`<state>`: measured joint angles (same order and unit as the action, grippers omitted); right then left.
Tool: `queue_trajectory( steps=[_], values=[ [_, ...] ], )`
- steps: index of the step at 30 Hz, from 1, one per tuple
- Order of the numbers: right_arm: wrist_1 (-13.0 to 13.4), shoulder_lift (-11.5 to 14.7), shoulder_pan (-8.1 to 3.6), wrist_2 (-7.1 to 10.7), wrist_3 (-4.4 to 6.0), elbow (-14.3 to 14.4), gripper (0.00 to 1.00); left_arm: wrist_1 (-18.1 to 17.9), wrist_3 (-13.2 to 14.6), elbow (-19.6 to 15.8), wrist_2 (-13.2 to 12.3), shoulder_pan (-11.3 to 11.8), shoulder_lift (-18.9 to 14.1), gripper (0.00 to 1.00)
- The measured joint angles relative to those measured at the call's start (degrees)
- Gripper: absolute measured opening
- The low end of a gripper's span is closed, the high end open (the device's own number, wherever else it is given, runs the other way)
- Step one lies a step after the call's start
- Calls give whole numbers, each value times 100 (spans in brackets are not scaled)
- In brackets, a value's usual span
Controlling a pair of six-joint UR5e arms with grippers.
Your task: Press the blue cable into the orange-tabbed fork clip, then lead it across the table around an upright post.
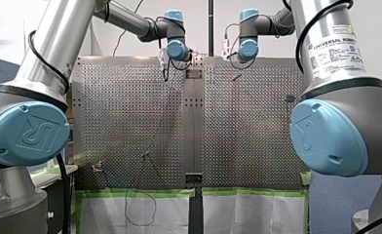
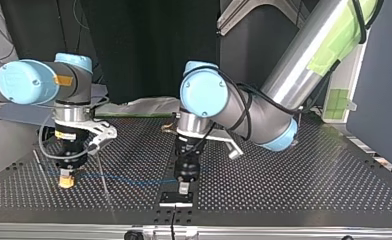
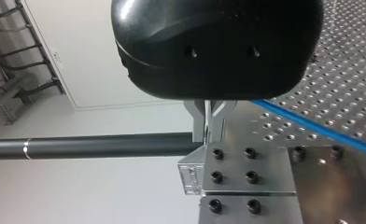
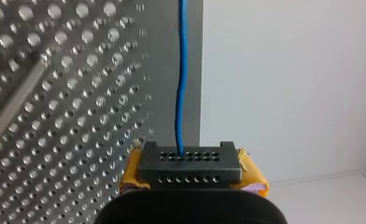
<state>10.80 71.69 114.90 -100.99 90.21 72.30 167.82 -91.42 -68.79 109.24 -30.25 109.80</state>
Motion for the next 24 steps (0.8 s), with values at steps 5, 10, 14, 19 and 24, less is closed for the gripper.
queue_trajectory(
  steps=[5, 10, 14, 19, 24],
  values=[
    [-41, 11, -92, -1, 23, -7, 0, 159, -13, 190, -72, -74, 178, 0],
    [-83, 14, -172, -1, 33, -6, 0, 309, -81, 486, -94, -202, 424, 0],
    [-112, 16, -251, -1, 60, -6, 0, 333, -167, 706, -135, -270, 523, 0],
    [-136, 16, -361, 4, 98, -4, 0, 381, -236, 908, -159, -357, 646, 0],
    [-165, 16, -469, 8, 103, -2, 0, 385, -280, 952, -167, -389, 676, 0]
  ],
)
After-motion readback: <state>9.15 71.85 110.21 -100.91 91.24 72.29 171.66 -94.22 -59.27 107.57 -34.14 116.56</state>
